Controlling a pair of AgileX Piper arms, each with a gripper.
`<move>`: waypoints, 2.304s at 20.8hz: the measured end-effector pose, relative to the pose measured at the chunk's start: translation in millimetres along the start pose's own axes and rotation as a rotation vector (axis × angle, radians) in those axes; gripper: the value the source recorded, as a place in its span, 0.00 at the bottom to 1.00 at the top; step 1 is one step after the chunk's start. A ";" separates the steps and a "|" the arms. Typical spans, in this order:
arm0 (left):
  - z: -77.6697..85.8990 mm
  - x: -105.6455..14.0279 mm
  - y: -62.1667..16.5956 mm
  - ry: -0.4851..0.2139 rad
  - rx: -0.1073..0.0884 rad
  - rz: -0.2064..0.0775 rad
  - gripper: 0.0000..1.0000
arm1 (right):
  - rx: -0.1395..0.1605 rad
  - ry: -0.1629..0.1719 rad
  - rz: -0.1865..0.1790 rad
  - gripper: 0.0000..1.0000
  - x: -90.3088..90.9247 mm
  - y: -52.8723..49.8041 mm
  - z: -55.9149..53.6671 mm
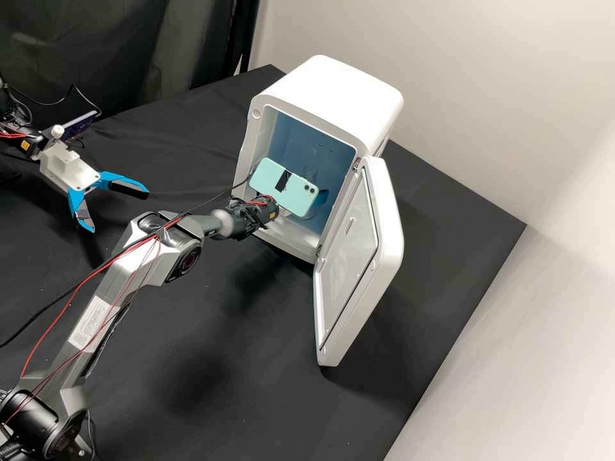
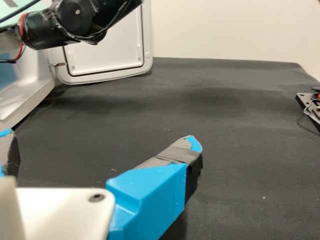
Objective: Place the flask in the incubator
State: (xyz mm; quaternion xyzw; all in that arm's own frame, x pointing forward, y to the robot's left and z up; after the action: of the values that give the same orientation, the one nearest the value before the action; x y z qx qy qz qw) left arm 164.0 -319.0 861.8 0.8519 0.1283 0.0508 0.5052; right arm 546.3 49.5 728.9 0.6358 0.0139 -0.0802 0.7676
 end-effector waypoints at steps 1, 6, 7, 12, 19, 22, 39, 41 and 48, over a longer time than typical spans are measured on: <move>-1.6 -0.2 0.6 0.006 0.000 0.003 1.00 | -0.008 0.001 -0.001 0.00 -0.2 -0.7 -0.9; -4.2 0.5 2.6 0.014 0.003 0.011 1.00 | -0.014 0.003 -0.003 0.00 -0.5 -2.3 -3.0; -4.5 0.4 2.7 0.015 0.003 0.011 1.00 | -0.014 0.003 -0.003 0.00 -0.5 -2.3 -3.0; -6.1 -0.5 2.9 0.024 0.000 0.014 1.00 | -0.016 0.009 -0.007 0.00 -1.1 -4.6 -6.3; -6.8 0.1 1.1 0.024 -0.007 0.006 1.00 | -0.017 0.017 -0.013 0.00 -1.9 -7.7 -10.5; -6.8 0.1 1.1 0.024 -0.007 0.006 1.00 | -0.010 0.016 -0.013 0.00 -2.0 -8.1 -11.0; -6.8 0.1 1.1 0.024 -0.007 0.006 1.00 | -0.004 0.004 -0.007 0.00 -1.0 -16.9 -5.0; -6.8 0.1 1.1 0.024 -0.007 0.006 1.00 | -0.004 0.004 -0.007 0.00 -1.0 -16.9 -5.0; -6.8 0.1 1.1 0.024 -0.007 0.006 1.00 | -0.011 0.004 -0.007 0.00 -1.0 -16.9 -5.0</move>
State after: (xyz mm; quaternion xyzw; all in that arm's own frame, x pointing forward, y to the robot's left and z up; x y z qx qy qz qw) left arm 162.8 -313.7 866.0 0.8498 0.1316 0.0633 0.5065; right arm 543.3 51.5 711.6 0.6318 0.0181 -0.0813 0.7706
